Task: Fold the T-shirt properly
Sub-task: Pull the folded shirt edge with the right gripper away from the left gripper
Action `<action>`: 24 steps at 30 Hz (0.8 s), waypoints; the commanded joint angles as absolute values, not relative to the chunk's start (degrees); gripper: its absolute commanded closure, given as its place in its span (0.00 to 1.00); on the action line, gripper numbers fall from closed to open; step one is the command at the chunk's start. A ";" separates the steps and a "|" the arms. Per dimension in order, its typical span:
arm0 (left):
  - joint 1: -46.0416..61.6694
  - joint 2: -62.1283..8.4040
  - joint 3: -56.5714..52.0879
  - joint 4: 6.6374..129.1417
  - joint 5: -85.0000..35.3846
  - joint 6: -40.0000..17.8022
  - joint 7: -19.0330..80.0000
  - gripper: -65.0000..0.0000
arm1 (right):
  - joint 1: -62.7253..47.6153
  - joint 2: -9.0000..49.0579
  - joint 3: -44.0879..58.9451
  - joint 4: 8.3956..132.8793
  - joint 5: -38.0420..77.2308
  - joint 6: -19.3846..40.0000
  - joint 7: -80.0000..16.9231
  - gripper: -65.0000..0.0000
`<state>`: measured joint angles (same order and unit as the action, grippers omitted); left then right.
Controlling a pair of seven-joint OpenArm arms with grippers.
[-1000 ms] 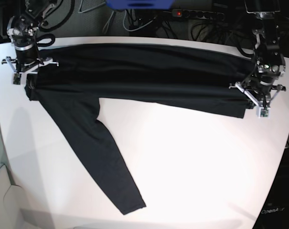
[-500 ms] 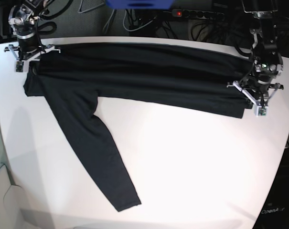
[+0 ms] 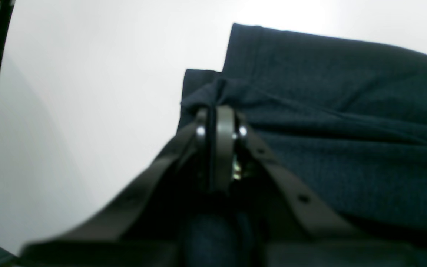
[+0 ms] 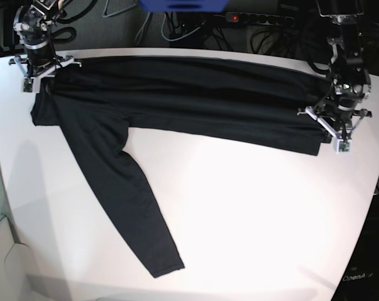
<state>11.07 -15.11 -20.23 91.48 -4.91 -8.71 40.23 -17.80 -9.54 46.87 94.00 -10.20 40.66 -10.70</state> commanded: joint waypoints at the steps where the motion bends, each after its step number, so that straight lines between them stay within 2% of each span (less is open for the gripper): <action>1: 10.51 -15.25 -20.62 92.35 -4.26 -8.04 39.16 1.00 | -17.89 -9.00 47.34 95.08 -9.45 40.00 -9.45 1.00; 22: 10.59 -15.08 -20.26 92.35 -4.35 -8.04 39.16 1.00 | -17.19 -9.00 48.84 94.90 -9.36 40.00 -9.45 1.00; 24: 10.59 -15.08 -20.26 92.35 -4.35 -8.04 39.16 1.00 | -17.19 -9.00 48.84 94.81 -9.36 40.00 -9.45 0.95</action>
